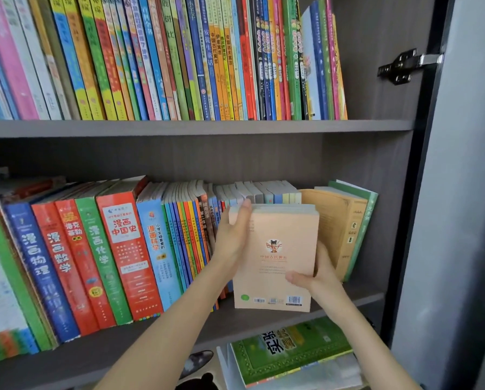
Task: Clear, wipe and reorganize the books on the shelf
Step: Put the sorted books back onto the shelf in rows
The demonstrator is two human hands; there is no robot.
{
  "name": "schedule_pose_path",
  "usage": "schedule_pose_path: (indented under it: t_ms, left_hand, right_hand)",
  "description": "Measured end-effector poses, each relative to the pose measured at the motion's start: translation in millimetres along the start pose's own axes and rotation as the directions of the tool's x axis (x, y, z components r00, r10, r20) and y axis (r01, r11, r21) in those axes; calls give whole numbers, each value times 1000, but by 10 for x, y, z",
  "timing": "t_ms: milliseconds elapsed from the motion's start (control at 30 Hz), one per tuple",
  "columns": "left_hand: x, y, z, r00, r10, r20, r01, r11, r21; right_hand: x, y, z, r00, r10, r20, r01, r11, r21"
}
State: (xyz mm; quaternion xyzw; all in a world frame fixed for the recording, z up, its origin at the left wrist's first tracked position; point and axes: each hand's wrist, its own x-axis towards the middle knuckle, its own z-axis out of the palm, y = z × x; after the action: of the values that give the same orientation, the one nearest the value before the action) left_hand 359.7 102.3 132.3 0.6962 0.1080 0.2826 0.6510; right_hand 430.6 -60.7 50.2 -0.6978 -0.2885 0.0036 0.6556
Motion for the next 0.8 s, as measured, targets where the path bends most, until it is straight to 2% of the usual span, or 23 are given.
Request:
schedule_pose_path:
  t_ms: [100,333,433,500,567,633,700,800]
  left_hand:
    - [20,-38,-18,1000,-7,13,7,1000,16]
    - [-85,-48,-114,989,50,139,-56,998,41]
    - [-135,-70,-134,990,53,129,-55,998,17]
    - [-189,-52,-153,984,39,172,-47,998,39]
    - [-245,36,-188,967,20,255,-53,991,124]
    - [-259,195,-247,964,83,251,-146,958,246]
    - [-190,379,-332,953,261,157,-302,865,401]
    - [46,558,-424,888,434,148,-414,619,668]
  right_hand:
    - [72,30,-93,979,124,161,-121,992,-28]
    - [61,-203,-298,933,119,341,-99,992,-77]
    - [-51,-279,-273,976,24,214,10,988,-157]
    - [-157,-257,-253,993,-38,116,64,972,-226]
    - [-246,-212,-253,996,-87,7,86,971,-225]
    - [-293,-170,-292,989,-94,-117,75,985,-157]
    - [-287,-133,-370,975,-77,-209,66,996,-60]
    - [-285,-107,-456,964,-47,-262,54,998,18]
